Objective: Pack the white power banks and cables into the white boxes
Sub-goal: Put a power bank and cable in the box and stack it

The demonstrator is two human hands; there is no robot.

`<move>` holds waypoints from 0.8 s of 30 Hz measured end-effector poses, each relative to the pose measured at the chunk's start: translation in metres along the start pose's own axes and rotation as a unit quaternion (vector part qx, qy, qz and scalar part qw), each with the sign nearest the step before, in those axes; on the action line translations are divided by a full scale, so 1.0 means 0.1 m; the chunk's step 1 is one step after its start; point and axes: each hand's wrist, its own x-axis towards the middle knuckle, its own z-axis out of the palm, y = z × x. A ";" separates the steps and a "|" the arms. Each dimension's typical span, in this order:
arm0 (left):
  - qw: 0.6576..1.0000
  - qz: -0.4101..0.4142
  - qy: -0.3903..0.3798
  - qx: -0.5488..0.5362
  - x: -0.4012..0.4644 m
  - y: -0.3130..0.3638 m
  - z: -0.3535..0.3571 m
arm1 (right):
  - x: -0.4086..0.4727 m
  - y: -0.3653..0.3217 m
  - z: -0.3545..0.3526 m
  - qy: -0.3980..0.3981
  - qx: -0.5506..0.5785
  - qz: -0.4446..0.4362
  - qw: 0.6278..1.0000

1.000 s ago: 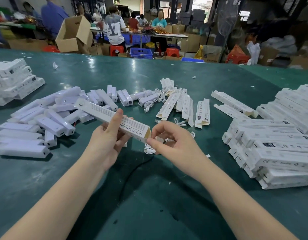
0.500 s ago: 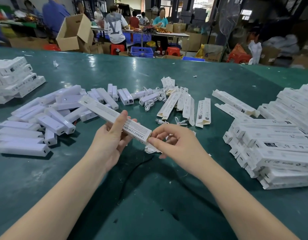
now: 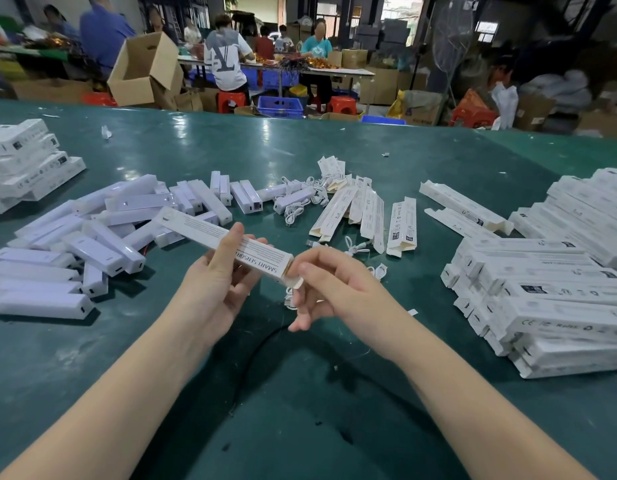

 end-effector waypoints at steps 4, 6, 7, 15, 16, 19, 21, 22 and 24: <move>1.000 -0.006 -0.022 -0.007 -0.06 -0.01 0.04 | 0.01 0.02 -0.01 0.028 0.040 -0.036 0.998; 0.999 -0.010 -0.037 -0.006 -0.09 -0.02 0.05 | 0.02 0.04 -0.02 0.039 0.028 -0.042 0.998; 0.999 -0.011 -0.041 -0.006 -0.10 -0.03 0.05 | 0.02 0.05 -0.03 0.037 0.018 -0.043 0.998; 0.998 -0.048 -0.044 -0.023 -0.09 -0.01 0.04 | 0.01 0.05 -0.08 0.011 0.011 -0.053 0.998; 0.997 -0.051 -0.046 -0.020 -0.09 -0.01 0.04 | 0.01 0.05 -0.08 0.017 0.004 -0.056 0.998; 0.997 -0.055 -0.056 -0.002 -0.11 -0.02 0.04 | 0.03 0.08 -0.06 0.046 -0.055 -0.062 0.996; 0.996 -0.056 -0.070 0.003 -0.12 -0.02 0.03 | 0.03 0.10 -0.06 0.058 -0.076 -0.058 0.994; 0.995 -0.061 -0.078 0.004 -0.13 -0.02 0.03 | 0.04 0.11 -0.06 0.063 -0.080 -0.055 0.993; 0.992 -0.078 -0.096 0.002 -0.15 -0.04 0.04 | 0.03 0.13 -0.07 0.073 -0.108 -0.056 0.990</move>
